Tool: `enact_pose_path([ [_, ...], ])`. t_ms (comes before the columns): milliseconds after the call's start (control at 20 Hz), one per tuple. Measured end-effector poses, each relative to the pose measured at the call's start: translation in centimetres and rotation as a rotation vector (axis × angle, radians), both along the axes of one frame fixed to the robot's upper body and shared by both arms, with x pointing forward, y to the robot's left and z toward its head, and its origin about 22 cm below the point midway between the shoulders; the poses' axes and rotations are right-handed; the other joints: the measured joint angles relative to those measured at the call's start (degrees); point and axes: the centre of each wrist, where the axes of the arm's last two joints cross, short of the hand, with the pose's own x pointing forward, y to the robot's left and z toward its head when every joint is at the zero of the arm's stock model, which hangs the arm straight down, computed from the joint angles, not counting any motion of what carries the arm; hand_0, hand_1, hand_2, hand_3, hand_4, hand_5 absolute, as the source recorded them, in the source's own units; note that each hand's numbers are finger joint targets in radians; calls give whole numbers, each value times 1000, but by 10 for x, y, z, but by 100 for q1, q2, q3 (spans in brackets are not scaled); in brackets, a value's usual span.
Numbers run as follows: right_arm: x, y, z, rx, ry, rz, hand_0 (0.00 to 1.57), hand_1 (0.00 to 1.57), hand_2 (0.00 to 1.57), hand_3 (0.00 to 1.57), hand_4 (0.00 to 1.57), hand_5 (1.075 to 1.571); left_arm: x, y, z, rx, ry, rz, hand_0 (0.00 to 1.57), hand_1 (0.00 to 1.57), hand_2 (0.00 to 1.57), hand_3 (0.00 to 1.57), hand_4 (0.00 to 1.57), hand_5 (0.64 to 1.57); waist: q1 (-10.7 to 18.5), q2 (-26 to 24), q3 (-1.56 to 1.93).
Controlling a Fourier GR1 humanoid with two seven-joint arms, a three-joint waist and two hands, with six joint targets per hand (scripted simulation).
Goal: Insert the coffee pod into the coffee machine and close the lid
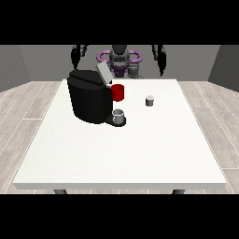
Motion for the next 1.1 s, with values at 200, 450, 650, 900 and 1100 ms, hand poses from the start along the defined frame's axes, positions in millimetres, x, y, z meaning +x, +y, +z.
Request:
enact_pose_path([
  [200,1,-4,-5,-6,30,0,0,0,0,0,128,1571,-1,-9,3,-27,-53,-33,0,0,0,0,240,1571,60,-22,55],
  [450,0,-4,-11,32,6,-97,0,0,0,0,94,1571,-4,-7,4,5,-129,-73,0,0,0,0,320,1571,24,-66,80],
  [650,9,-2,-6,59,-51,-147,0,0,0,0,267,1571,8,4,16,102,-155,-96,0,0,0,0,0,1571,-51,70,85],
  [900,13,7,1,70,-92,-134,0,0,0,0,174,1571,31,29,23,181,-120,-77,0,0,0,0,0,1571,-297,270,86],
  [1100,16,18,4,77,-120,-115,0,0,0,0,228,1571,53,45,35,208,-77,-68,0,0,0,0,0,1571,-482,489,86],
])
